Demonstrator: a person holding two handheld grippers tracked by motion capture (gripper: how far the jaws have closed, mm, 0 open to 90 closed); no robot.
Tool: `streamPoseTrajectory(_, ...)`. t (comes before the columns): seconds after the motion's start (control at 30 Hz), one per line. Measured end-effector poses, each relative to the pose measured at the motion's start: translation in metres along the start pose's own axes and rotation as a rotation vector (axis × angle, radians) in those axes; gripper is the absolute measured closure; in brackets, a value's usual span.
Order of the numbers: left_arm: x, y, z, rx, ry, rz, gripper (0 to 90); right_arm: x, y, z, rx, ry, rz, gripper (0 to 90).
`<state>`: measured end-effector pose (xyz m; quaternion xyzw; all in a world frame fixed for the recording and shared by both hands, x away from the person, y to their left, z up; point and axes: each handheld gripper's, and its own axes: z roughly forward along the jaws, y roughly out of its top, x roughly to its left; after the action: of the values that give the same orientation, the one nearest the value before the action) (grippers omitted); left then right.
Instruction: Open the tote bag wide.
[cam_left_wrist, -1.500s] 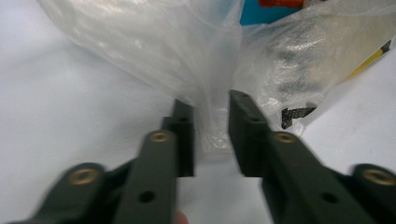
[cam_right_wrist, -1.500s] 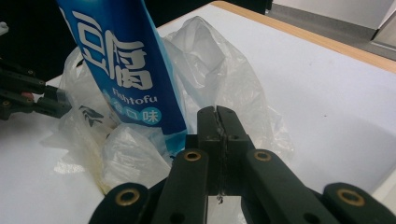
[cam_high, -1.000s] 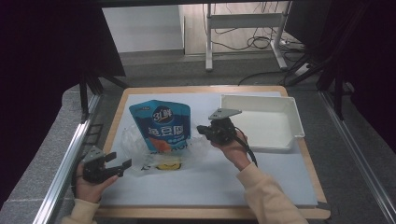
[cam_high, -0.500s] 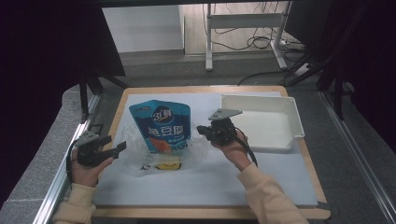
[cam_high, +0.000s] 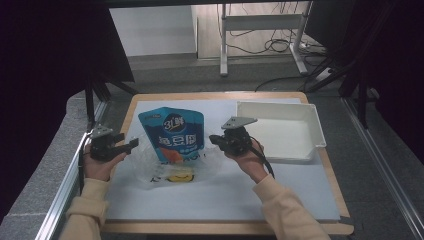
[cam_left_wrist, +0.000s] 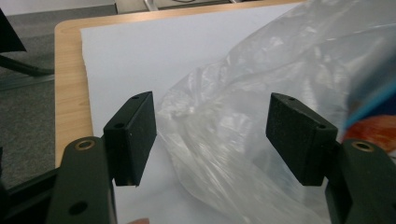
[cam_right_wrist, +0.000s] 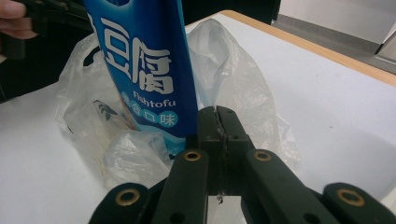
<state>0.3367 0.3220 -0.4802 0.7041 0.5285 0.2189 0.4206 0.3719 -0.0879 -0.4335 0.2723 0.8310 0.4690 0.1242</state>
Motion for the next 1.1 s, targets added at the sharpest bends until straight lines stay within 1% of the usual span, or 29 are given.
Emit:
streamPoseTrajectory(0.1, 0.006, 0.001, 0.007, 0.009, -0.002, -0.008, 33.1, 0.000, 0.000, 0.000, -0.001, 0.000, 0.000, 88.7)
streamPoseTrajectory(0.2, 0.009, 0.001, 0.011, 0.020, -0.007, -0.005, 32.7, 0.000, -0.001, 0.000, 0.000, 0.000, 0.001, 88.7)
streamPoseTrajectory(0.33, 0.012, 0.000, 0.017, 0.030, -0.016, -0.016, 31.8, 0.000, -0.001, 0.001, 0.003, 0.000, 0.000, 88.7)
streamPoseTrajectory(0.43, 0.014, -0.001, 0.023, 0.048, -0.033, -0.010, 32.0, 0.001, -0.001, 0.003, 0.006, -0.001, -0.003, 88.7)
streamPoseTrajectory(0.47, 0.013, -0.001, 0.025, 0.056, -0.041, -0.009, 33.5, 0.002, -0.001, 0.003, 0.007, -0.001, -0.005, 88.7)
streamPoseTrajectory(0.57, 0.011, -0.004, 0.029, 0.083, -0.069, 0.000, 41.2, 0.002, -0.001, 0.003, 0.006, -0.004, -0.006, 88.7)
streamPoseTrajectory(0.63, 0.011, -0.005, 0.030, 0.094, -0.099, -0.003, 53.4, 0.002, -0.001, 0.002, 0.006, -0.007, -0.005, 88.7)
streamPoseTrajectory(0.73, 0.010, -0.007, 0.031, 0.113, -0.108, -0.007, 71.1, 0.001, -0.001, 0.001, 0.005, -0.012, -0.004, 88.8)
streamPoseTrajectory(0.83, 0.008, -0.008, 0.029, 0.111, -0.097, 0.005, 82.3, 0.001, -0.002, -0.001, 0.002, -0.017, -0.003, 88.7)
streamPoseTrajectory(0.9, 0.007, -0.009, 0.025, 0.100, -0.090, 0.009, 85.4, 0.000, -0.003, -0.002, 0.002, -0.020, -0.001, 88.7)
streamPoseTrajectory(1.0, 0.006, -0.012, 0.018, 0.081, -0.075, 0.001, 87.3, -0.001, -0.005, -0.001, 0.004, -0.035, 0.006, 88.7)
streamPoseTrajectory(1.1, 0.006, -0.015, 0.014, 0.083, -0.051, 0.002, 87.9, -0.003, -0.009, 0.005, 0.018, -0.058, 0.019, 88.8)
